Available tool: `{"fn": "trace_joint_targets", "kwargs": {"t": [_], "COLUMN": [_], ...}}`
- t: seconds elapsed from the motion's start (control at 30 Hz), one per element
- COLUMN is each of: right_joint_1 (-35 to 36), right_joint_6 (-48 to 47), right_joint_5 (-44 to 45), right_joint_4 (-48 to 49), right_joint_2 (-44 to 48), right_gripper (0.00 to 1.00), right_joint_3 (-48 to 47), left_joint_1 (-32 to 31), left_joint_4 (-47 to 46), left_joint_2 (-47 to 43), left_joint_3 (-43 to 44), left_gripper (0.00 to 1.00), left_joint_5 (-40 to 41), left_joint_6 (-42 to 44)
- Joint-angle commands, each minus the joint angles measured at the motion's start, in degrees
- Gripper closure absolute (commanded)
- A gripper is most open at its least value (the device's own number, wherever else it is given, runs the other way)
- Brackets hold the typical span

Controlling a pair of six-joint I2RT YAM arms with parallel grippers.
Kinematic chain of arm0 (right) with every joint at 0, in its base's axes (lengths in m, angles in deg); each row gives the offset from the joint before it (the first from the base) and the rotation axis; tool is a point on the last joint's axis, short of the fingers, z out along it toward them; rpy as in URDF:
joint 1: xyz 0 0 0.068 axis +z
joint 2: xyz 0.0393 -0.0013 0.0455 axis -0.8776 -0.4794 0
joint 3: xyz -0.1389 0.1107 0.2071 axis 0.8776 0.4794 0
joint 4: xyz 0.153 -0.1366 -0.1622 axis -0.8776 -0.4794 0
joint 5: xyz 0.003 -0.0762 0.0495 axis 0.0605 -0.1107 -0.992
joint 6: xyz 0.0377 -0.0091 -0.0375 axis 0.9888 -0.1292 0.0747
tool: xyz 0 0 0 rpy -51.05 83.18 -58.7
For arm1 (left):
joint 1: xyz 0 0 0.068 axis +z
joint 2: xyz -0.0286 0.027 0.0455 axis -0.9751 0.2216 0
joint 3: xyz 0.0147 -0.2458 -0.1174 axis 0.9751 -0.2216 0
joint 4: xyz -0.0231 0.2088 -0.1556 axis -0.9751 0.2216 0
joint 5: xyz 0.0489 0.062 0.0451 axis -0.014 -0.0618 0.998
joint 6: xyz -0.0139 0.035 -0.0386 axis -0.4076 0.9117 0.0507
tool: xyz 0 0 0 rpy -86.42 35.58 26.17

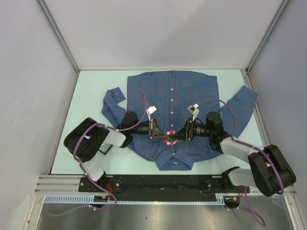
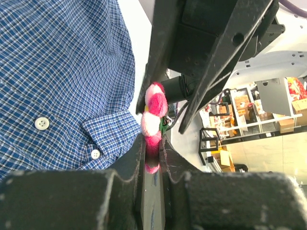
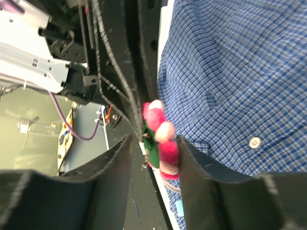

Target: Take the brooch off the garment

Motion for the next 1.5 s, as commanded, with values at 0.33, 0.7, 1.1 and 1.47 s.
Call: {"fn": "trace_joint_targets", "kwargs": {"t": [0.33, 0.7, 1.1, 1.47], "right_joint_1": [0.73, 1.52, 1.96, -0.41], "right_joint_6": [0.55, 2.74, 8.54, 13.38], "right_joint_5": [-2.16, -2.96, -1.03, -2.43], "right_joint_4": [3.6, 7.47, 10.64, 17.84], "right_joint_2": [1.19, 0.31, -0.31, -1.71], "right_gripper": [0.54, 0.69, 1.0, 1.0], "right_joint_3": [2.06, 2.94, 3.11, 6.28], "left_joint_1": [-0.17, -0.17, -1.32, -1.23], "left_joint_4": [1.41, 2.99, 4.4, -8.25], "left_joint_2": [-2.63, -3.69, -4.39, -3.25], "left_joint_3": [0.94, 1.29, 0.86, -3.54], "left_gripper": [1.0, 1.0, 0.91, 0.63], "left_joint_5": [-0.34, -0.08, 1.59, 0.54], "left_joint_6": [3.41, 3.85, 2.27, -4.93]}}
